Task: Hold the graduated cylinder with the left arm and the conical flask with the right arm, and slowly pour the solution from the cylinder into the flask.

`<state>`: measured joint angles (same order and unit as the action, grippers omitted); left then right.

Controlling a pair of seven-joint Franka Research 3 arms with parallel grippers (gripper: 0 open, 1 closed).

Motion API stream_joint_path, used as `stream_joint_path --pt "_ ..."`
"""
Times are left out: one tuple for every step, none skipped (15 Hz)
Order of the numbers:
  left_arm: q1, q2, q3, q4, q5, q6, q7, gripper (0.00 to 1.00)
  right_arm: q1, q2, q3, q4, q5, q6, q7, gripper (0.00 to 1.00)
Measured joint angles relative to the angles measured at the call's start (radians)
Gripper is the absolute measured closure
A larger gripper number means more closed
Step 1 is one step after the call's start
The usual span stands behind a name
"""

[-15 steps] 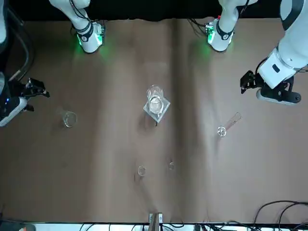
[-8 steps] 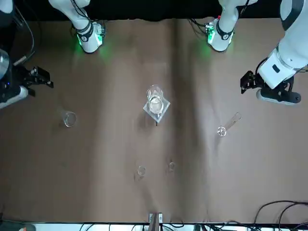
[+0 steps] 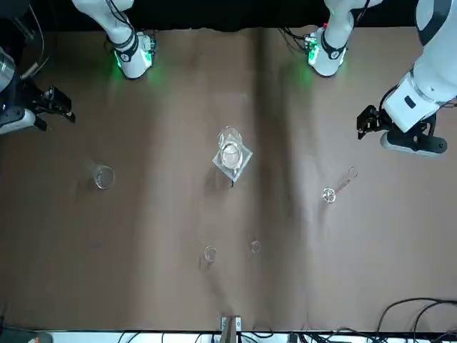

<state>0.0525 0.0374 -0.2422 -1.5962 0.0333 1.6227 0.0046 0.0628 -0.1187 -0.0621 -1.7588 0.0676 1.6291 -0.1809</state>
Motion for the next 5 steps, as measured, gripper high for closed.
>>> stream_joint_path --pt "0.000 0.000 0.000 0.000 0.000 0.000 0.000 0.00 0.000 -0.010 0.000 -0.008 -0.016 0.003 0.001 0.00" --pt "0.000 0.000 0.000 0.000 0.000 0.000 0.000 0.00 0.000 -0.016 0.000 -0.010 -0.025 0.004 0.002 0.00" --pt "0.000 0.000 0.000 0.000 0.000 0.000 0.000 0.00 0.000 -0.018 -0.001 -0.010 -0.030 0.005 0.003 0.00" --pt "0.000 0.000 0.000 0.000 0.000 0.000 0.000 0.00 0.000 -0.019 -0.003 -0.010 -0.032 0.005 0.003 0.00" --pt "0.000 0.000 0.000 0.000 0.000 0.000 0.000 0.00 0.000 -0.019 -0.004 -0.011 -0.033 0.005 0.003 0.00"
